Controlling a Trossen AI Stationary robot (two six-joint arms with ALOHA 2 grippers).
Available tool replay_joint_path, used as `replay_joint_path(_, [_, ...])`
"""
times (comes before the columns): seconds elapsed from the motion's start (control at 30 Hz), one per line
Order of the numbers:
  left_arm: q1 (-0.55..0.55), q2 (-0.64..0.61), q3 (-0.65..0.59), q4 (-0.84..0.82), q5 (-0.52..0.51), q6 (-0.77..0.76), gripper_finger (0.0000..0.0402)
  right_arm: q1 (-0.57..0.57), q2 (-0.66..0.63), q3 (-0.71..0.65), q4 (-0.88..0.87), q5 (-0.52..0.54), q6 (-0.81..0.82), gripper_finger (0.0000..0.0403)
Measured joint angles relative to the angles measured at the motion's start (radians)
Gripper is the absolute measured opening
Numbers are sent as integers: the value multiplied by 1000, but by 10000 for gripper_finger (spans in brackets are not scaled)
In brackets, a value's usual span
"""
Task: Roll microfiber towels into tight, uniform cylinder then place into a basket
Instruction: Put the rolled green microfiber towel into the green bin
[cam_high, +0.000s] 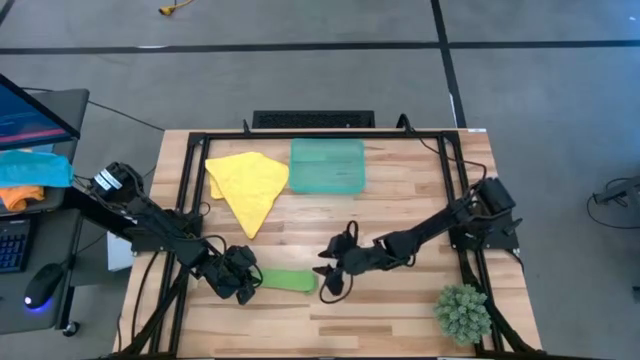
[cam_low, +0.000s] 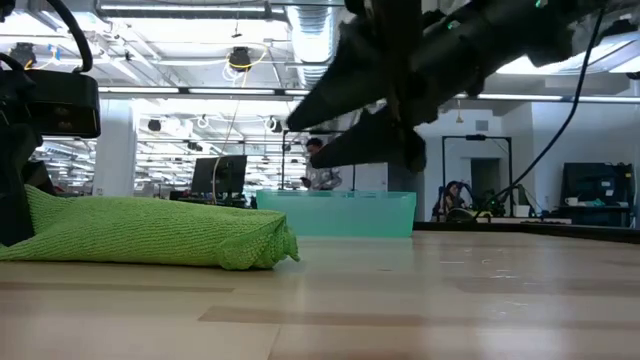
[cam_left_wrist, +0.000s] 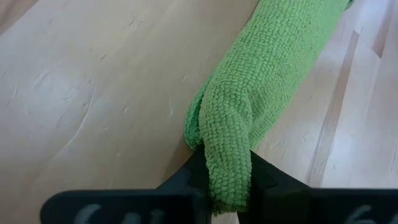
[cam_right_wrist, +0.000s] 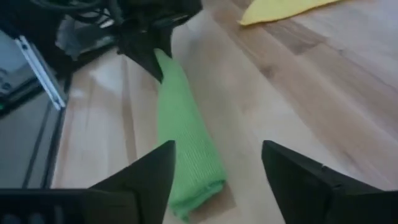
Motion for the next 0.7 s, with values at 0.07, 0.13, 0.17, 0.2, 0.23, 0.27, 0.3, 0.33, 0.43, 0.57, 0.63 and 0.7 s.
replay_joint_path(0.07, [0,0,0,0,0,0,25,-11,8,-4,1,-27,0,282])
replay_joint_path(0.13, [0,0,0,0,0,0,25,-16,7,-1,40,-53,0,289])
replay_joint_path(0.17, [0,0,0,0,-1,0,25,-19,16,2,58,-59,0,291])
replay_joint_path(0.2, [0,0,0,1,-2,0,25,-20,30,5,70,-60,0,291])
replay_joint_path(0.23, [0,0,0,1,-2,0,25,-22,38,-1,60,-61,0,291])
replay_joint_path(0.27, [0,0,0,2,-3,0,25,-21,44,-6,47,-61,0,291])
replay_joint_path(0.3, [0,0,0,1,-3,0,25,-21,60,0,62,-60,0,291])
replay_joint_path(0.33, [0,0,0,1,-3,0,25,-21,82,19,81,-58,0,291])
replay_joint_path(0.43, [0,0,0,1,-4,0,25,-22,122,43,61,-56,-13,291])
replay_joint_path(0.57, [0,0,0,3,-4,0,25,-21,176,98,52,-70,-54,291])
replay_joint_path(0.63, [0,0,0,3,-5,0,25,-22,211,134,56,-108,-60,291])
replay_joint_path(0.7, [0,0,0,3,-5,0,25,-21,218,140,4,-134,-63,291])
